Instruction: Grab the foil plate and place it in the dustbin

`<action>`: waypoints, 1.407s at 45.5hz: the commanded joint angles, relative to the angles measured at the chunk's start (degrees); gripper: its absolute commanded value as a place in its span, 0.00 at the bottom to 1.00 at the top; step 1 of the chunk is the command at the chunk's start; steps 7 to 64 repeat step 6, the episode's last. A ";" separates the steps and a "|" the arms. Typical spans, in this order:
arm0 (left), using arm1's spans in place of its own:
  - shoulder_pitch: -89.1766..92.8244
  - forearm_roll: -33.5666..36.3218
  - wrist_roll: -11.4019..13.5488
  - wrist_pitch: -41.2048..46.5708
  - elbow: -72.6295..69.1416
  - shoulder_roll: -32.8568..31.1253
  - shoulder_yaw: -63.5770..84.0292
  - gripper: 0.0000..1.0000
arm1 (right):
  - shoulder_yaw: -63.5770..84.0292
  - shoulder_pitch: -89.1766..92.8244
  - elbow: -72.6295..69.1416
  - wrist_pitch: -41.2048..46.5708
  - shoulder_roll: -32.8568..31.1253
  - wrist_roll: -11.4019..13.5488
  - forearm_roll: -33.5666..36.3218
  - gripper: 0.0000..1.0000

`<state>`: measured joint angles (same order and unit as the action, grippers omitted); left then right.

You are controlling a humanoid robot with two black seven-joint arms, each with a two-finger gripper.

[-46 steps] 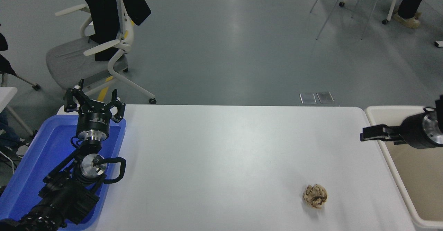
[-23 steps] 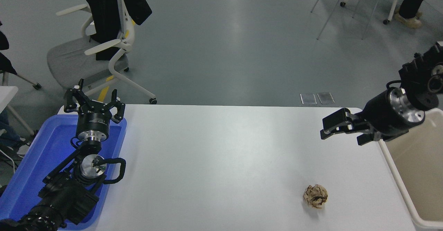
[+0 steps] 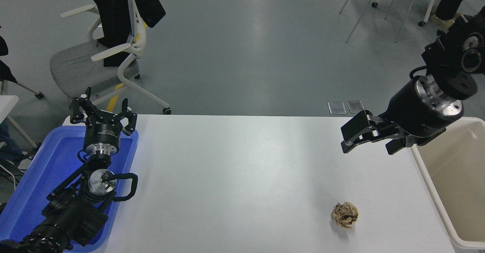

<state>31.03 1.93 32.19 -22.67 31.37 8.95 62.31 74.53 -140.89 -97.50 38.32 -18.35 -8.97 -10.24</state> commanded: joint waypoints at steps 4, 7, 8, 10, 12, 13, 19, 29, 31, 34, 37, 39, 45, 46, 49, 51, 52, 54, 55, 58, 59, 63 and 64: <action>-0.01 0.00 -0.02 0.00 -0.08 0.02 0.00 0.99 | -0.17 -1.14 -0.06 0.70 0.86 0.01 0.04 1.00; 0.08 0.00 -0.02 0.00 -0.08 0.02 0.00 0.99 | -0.17 -1.14 -0.06 0.70 0.86 0.01 0.04 1.00; 0.08 0.00 -0.02 0.00 -0.08 0.02 0.00 0.99 | -0.17 -1.14 -0.06 0.70 0.86 0.01 0.04 1.00; 0.08 0.00 -0.02 0.00 -0.08 0.02 0.00 0.99 | -0.17 -1.14 -0.06 0.70 0.86 0.01 0.04 1.00; 0.08 0.00 -0.02 0.00 -0.08 0.02 0.00 0.99 | -0.17 -1.14 -0.06 0.70 0.86 0.01 0.04 1.00; 0.08 0.00 -0.02 0.00 -0.08 0.02 0.00 0.99 | -0.17 -1.14 -0.06 0.70 0.86 0.01 0.04 1.00; 0.08 0.00 -0.02 0.00 -0.08 0.02 0.00 0.99 | -0.17 -1.14 -0.06 0.70 0.86 0.01 0.04 1.00; 0.08 0.00 -0.02 0.00 -0.08 0.02 0.00 0.99 | -0.17 -1.14 -0.06 0.70 0.86 0.01 0.04 1.00; 0.08 0.00 -0.02 0.00 -0.08 0.02 0.00 0.99 | -0.17 -1.14 -0.06 0.70 0.86 0.01 0.04 1.00; 0.08 0.00 -0.02 0.00 -0.08 0.02 0.00 0.99 | -0.17 -1.14 -0.06 0.70 0.86 0.01 0.04 1.00; 0.08 0.00 -0.02 0.00 -0.08 0.02 0.00 0.99 | -0.17 -1.14 -0.06 0.70 0.86 0.01 0.04 1.00; 0.08 0.00 -0.02 0.00 -0.08 0.02 0.00 0.99 | -0.17 -1.14 -0.06 0.70 0.86 0.01 0.04 1.00; 0.08 0.00 -0.02 0.00 -0.08 0.02 0.00 0.99 | -0.17 -1.14 -0.06 0.70 0.86 0.01 0.04 1.00; 0.08 0.00 -0.02 0.00 -0.08 0.02 0.00 0.99 | -0.17 -1.14 -0.06 0.70 0.86 0.01 0.04 1.00; 0.08 0.00 -0.02 0.00 -0.08 0.02 0.00 0.99 | -0.17 -1.14 -0.06 0.70 0.86 0.01 0.04 1.00; 0.08 0.00 -0.02 0.00 -0.08 0.02 0.00 0.99 | -0.17 -1.14 -0.06 0.70 0.86 0.01 0.04 1.00; 0.08 0.00 -0.02 0.00 -0.08 0.02 0.00 0.99 | -0.17 -1.14 -0.06 0.70 0.86 0.01 0.04 1.00; 0.08 0.00 -0.02 0.00 -0.08 0.02 0.00 0.99 | -0.17 -1.14 -0.06 0.70 0.86 0.01 0.04 1.00; 0.08 0.00 -0.02 0.00 -0.08 0.02 0.00 0.99 | -0.17 -1.14 -0.06 0.70 0.86 0.01 0.04 1.00; 0.08 0.00 -0.02 0.00 -0.08 0.02 0.00 0.99 | -0.17 -1.14 -0.06 0.70 0.86 0.01 0.04 1.00; 0.08 0.00 -0.02 0.00 -0.08 0.02 0.00 0.99 | -0.17 -1.14 -0.06 0.70 0.86 0.01 0.04 1.00; 0.08 0.00 -0.02 0.00 -0.08 0.02 0.00 0.99 | -0.17 -1.14 -0.06 0.70 0.86 0.01 0.04 1.00; 0.08 0.00 -0.02 0.00 -0.08 0.02 0.00 0.99 | -0.17 -1.14 -0.06 0.70 0.86 0.01 0.04 1.00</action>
